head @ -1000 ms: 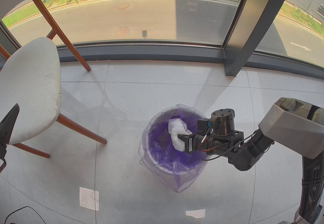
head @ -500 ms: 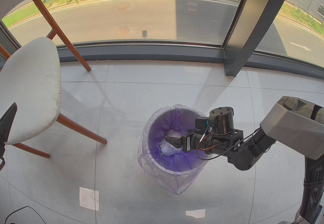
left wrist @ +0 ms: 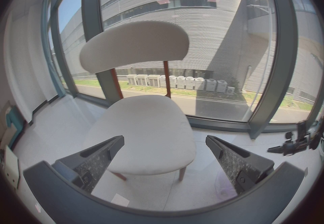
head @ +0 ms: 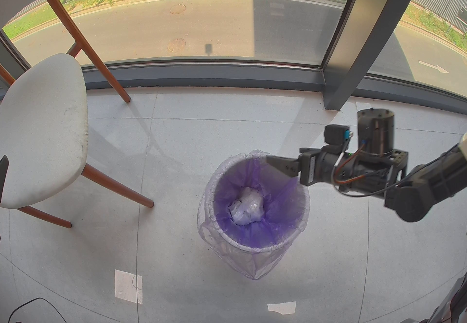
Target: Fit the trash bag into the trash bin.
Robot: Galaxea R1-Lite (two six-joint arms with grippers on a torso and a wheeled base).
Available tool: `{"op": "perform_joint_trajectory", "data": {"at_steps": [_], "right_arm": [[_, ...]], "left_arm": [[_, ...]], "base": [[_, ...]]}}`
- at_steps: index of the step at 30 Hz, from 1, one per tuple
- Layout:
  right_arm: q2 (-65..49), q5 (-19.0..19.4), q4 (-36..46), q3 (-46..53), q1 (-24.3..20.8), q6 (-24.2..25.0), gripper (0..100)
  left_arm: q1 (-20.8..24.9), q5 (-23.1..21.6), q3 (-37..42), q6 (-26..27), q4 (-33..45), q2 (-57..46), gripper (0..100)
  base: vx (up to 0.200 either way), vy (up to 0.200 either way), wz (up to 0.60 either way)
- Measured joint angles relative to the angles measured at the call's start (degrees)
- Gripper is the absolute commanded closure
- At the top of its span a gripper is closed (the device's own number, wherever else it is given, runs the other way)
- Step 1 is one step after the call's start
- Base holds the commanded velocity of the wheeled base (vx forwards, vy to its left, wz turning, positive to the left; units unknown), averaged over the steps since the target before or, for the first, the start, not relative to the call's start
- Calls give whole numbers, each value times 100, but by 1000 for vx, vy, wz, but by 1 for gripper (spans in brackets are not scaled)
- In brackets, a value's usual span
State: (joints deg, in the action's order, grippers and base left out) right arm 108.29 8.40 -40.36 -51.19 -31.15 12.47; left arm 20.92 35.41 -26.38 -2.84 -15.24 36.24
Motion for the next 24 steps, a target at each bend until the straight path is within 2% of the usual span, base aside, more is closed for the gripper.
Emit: {"op": "perform_joint_trajectory", "data": {"at_steps": [5,10,15,18,21,24], "right_arm": [[-1083,-13,440,327,301,-2,0],[-2260,-28,835,839,695,-43,0],[-3572,-35,1236,1538,1298,-144,0],[-4404,-33,1456,2041,1807,-276,0],[-5203,-9,1606,2512,2291,-451,0],[-5978,40,1704,2985,2679,-649,0]], "left_arm": [[-44,482,106,-137,191,-216,0],[-196,673,301,-255,271,-461,0],[-404,753,579,-429,315,-681,0],[-555,783,797,-675,492,-816,0],[-730,786,968,-980,936,-1006,0],[-933,750,1092,-1319,1825,-1357,0]], "base": [[0,0,0],[0,0,0],[0,0,0],[0,0,0],[0,0,0],[0,0,0]]}}
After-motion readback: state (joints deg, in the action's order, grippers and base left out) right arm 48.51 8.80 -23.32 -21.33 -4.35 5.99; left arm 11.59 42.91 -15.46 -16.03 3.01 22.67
